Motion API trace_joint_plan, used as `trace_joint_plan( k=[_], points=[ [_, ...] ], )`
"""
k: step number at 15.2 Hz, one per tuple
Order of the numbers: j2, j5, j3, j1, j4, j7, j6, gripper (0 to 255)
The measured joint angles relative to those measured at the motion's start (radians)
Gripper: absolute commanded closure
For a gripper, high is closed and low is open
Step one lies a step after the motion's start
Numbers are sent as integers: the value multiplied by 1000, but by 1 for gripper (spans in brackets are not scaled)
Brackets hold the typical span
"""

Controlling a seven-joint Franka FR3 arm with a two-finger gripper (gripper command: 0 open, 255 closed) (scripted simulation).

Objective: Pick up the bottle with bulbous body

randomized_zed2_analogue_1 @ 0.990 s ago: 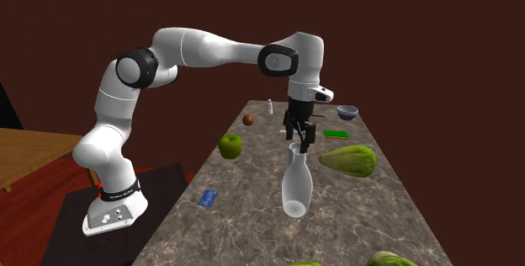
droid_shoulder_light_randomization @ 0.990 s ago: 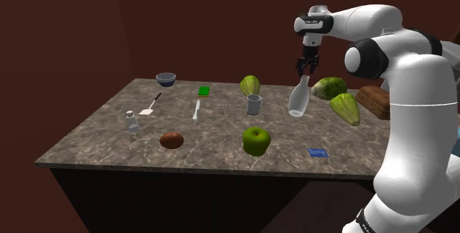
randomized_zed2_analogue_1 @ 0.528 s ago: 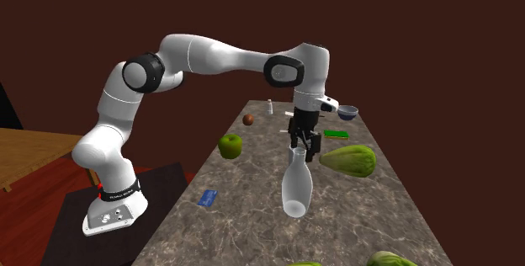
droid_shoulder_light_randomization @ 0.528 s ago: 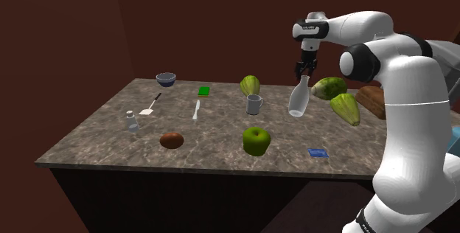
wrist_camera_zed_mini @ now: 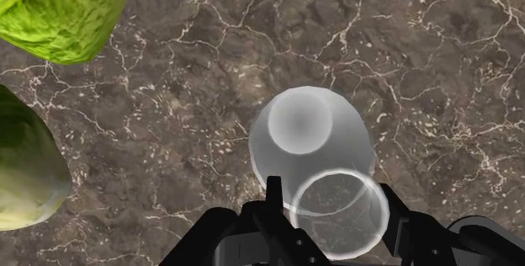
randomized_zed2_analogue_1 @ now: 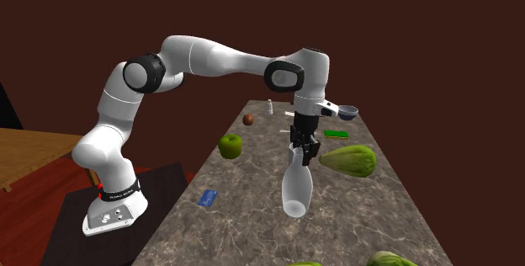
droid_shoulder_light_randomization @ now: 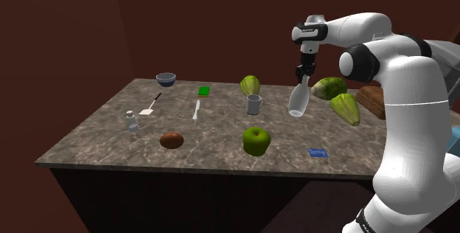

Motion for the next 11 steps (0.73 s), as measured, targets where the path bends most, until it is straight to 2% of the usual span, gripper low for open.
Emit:
trace_joint_plan(
  k=[6, 11],
  points=[
    [-1, -1, 0, 0, 5, 1, -7, 255],
    [9, 1, 0, -9, 79, 2, -72, 255]
  ],
)
